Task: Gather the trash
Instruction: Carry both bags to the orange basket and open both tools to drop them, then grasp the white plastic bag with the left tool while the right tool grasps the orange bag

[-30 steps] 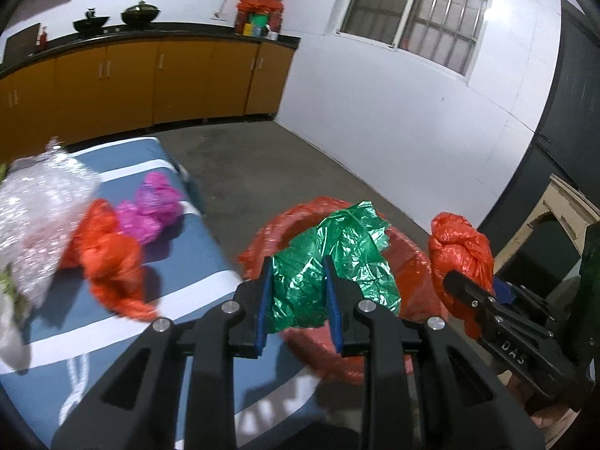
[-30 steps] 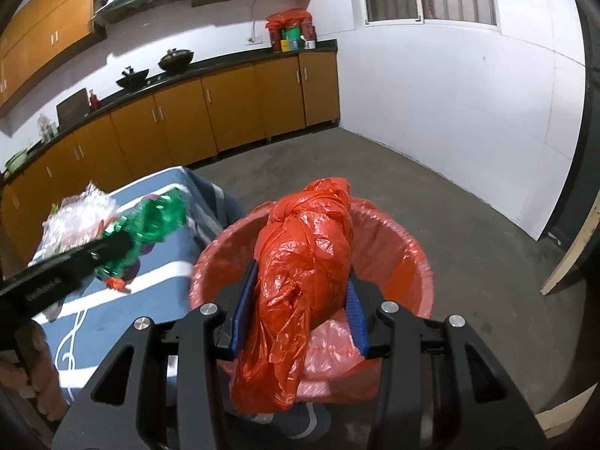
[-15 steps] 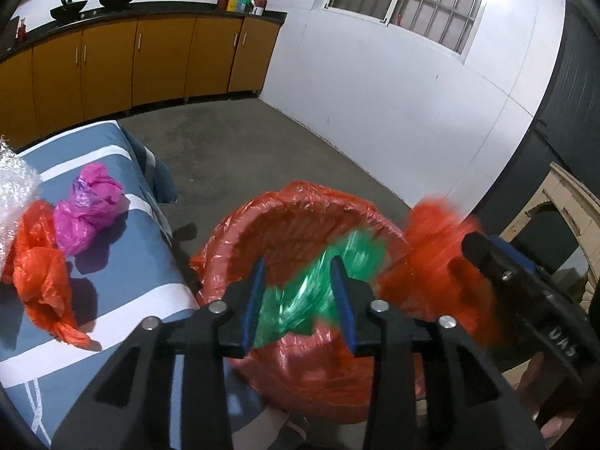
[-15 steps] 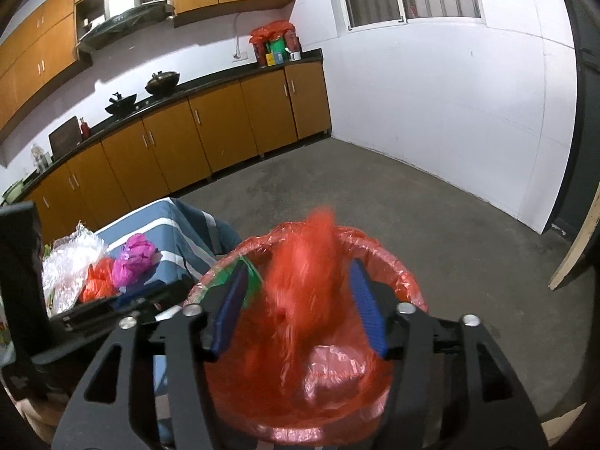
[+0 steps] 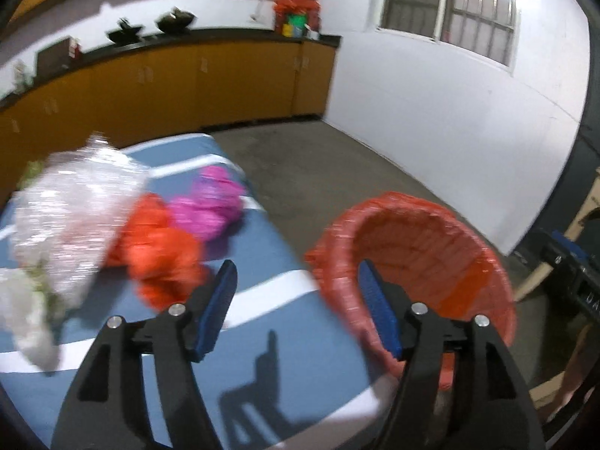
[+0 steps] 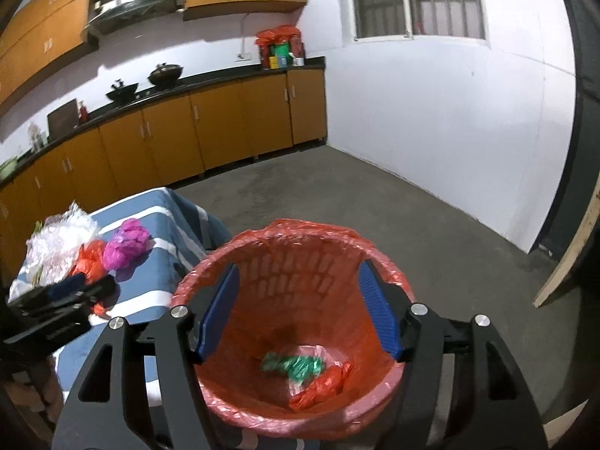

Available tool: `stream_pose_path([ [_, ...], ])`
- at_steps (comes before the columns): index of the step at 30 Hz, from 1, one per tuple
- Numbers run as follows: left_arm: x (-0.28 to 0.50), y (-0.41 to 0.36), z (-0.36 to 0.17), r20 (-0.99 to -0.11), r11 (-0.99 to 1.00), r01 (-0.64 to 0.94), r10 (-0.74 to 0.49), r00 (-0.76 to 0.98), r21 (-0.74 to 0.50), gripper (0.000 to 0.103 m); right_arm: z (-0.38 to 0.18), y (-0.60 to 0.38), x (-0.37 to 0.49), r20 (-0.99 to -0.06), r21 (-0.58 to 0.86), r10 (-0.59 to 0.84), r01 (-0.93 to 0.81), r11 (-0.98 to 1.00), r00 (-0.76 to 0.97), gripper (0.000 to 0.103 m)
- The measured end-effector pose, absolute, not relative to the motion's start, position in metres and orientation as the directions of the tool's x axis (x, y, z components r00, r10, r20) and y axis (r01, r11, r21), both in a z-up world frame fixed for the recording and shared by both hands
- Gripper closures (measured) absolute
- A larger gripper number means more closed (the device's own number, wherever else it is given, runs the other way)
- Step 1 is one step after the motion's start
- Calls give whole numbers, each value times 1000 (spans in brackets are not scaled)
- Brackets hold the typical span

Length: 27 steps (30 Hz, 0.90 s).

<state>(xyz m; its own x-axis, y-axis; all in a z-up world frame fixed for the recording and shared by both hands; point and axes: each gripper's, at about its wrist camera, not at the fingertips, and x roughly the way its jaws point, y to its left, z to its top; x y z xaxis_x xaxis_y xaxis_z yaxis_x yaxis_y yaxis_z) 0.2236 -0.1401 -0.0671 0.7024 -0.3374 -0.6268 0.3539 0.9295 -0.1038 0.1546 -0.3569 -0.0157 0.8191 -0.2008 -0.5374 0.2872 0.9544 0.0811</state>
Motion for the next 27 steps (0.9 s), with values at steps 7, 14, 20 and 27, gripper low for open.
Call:
stream_pose_path([
  [7, 200, -55, -51, -567, 988, 157, -128, 814, 2, 28, -16, -312, 170, -544, 68, -115, 179, 981, 831, 37],
  [14, 192, 37, -46, -541, 997, -59, 78, 837, 53, 24, -21, -260, 189, -560, 73, -18, 70, 995, 828, 37],
  [20, 211, 80, -65, -602, 995, -101, 93, 793, 20, 24, -26, -213, 206, -570, 74, 51, -11, 997, 820, 37],
  [27, 234, 88, -90, -667, 994, -96, 35, 745, -54, 38, -28, -180, 218, -584, 48, 79, -63, 997, 808, 37],
])
